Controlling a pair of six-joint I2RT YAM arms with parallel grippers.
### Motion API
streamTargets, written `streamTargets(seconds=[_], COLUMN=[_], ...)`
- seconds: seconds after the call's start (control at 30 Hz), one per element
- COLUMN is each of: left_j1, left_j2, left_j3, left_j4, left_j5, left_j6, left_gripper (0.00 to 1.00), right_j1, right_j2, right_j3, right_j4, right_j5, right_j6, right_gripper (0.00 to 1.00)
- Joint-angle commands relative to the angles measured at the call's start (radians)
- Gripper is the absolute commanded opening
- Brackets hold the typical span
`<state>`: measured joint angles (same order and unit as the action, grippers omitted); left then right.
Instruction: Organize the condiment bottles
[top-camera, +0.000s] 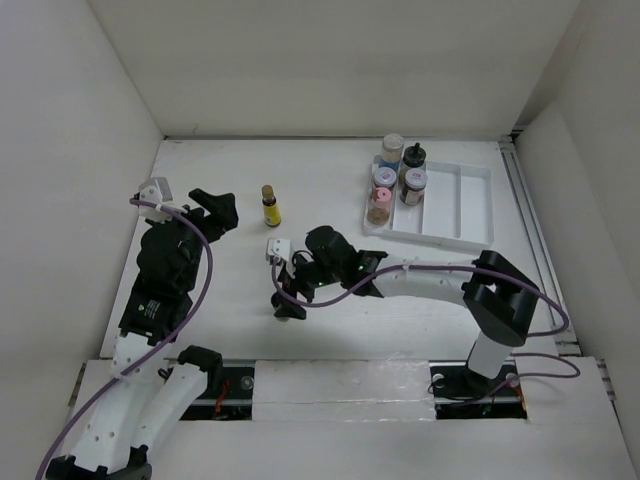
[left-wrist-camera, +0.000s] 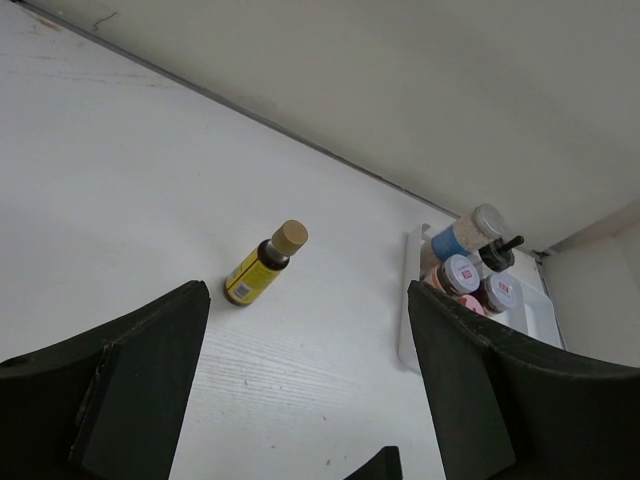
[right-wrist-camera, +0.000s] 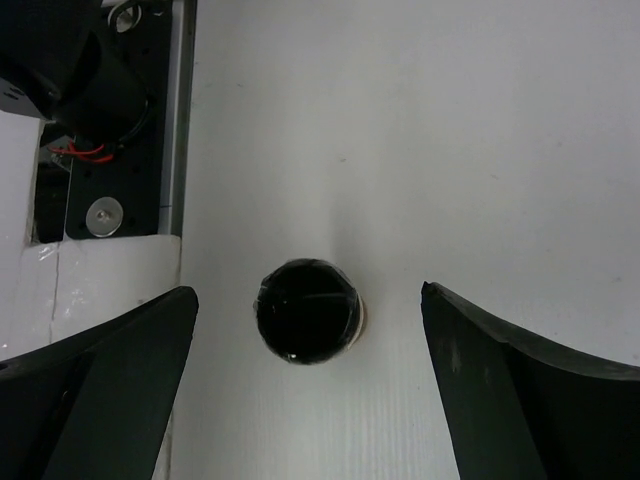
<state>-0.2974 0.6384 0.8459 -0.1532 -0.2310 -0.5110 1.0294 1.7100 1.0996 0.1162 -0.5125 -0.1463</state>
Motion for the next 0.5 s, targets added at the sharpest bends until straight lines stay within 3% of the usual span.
streamTargets(seconds=[0.0, 0.13, 0.3, 0.37, 0.47], left_j1=[-0.002, -0.002, -0.002, -0.002, -0.002], left_j2=[-0.002, -0.002, 0.007, 0.007, 0.007], left_j3=[0.016, 0.016, 0.016, 0.016, 0.016], left_j4=[0.049, 0.058, 0.049, 0.049, 0.049], left_j5=[0.016, 0.016, 0.025, 0.025, 0.025], left_j6=[0.016, 0.025, 0.025, 0.025, 0.025], left_gripper=[0.77, 0.78, 0.78, 0.78, 0.78], right_j1=[0.012, 0.012, 0.021, 0.021, 0.021], right_j2=[0.036, 0.082, 0.146, 0.146, 0.146], right_j3=[0.077, 0.088, 0.108, 0.108, 0.108], right_j4=[0.016, 0.046, 0.071, 0.071, 0.083], right_j5=[0.0, 0.022, 0.035, 0.055, 0.055], right_j6=[-0.022, -0.013, -0.013, -0.013, -0.013], right_gripper=[0.99, 0.99, 0.84, 0.75, 0.54])
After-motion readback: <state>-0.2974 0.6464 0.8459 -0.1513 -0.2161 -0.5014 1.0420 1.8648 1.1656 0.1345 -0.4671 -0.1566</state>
